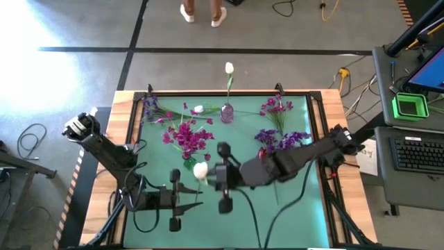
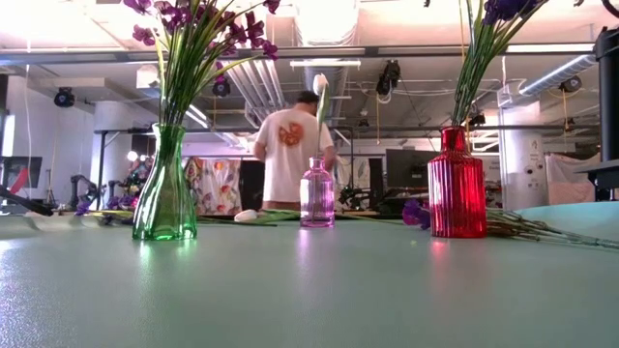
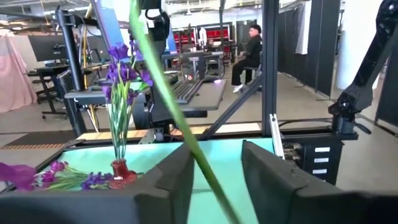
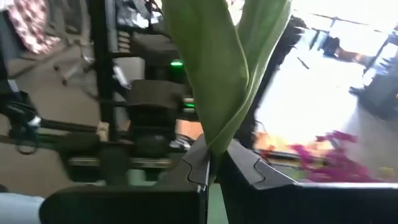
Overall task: Sort flowers into vase by color
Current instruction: Put the bottom white tulip into the purple flower vase
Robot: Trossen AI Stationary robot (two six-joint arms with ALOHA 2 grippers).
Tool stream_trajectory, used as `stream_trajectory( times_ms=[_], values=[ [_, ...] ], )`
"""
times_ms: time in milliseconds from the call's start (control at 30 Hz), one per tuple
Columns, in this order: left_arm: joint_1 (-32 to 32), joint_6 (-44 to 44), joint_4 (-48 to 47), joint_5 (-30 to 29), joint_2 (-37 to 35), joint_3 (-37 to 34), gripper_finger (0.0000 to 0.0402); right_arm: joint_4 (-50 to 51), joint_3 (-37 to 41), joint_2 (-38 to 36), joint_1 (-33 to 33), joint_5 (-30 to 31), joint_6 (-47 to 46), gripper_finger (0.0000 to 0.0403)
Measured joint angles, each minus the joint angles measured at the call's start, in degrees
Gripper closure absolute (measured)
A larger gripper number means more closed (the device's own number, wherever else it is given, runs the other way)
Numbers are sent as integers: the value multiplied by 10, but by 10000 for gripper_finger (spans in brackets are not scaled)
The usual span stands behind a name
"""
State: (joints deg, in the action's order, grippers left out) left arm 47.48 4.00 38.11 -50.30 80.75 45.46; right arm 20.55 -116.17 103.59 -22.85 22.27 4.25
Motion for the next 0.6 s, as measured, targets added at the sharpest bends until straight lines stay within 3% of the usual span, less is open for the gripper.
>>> stream_trajectory(
  times_ms=[200,400,600],
  values=[
    [0,17,-9,-8,-3,9,240,139,-100,-3,51,2,-6,389],
    [1,13,-56,-31,-3,20,233,238,-187,-4,112,16,9,390],
    [6,-32,-105,-31,-3,25,232,270,-184,-33,216,30,1,390]
  ],
)
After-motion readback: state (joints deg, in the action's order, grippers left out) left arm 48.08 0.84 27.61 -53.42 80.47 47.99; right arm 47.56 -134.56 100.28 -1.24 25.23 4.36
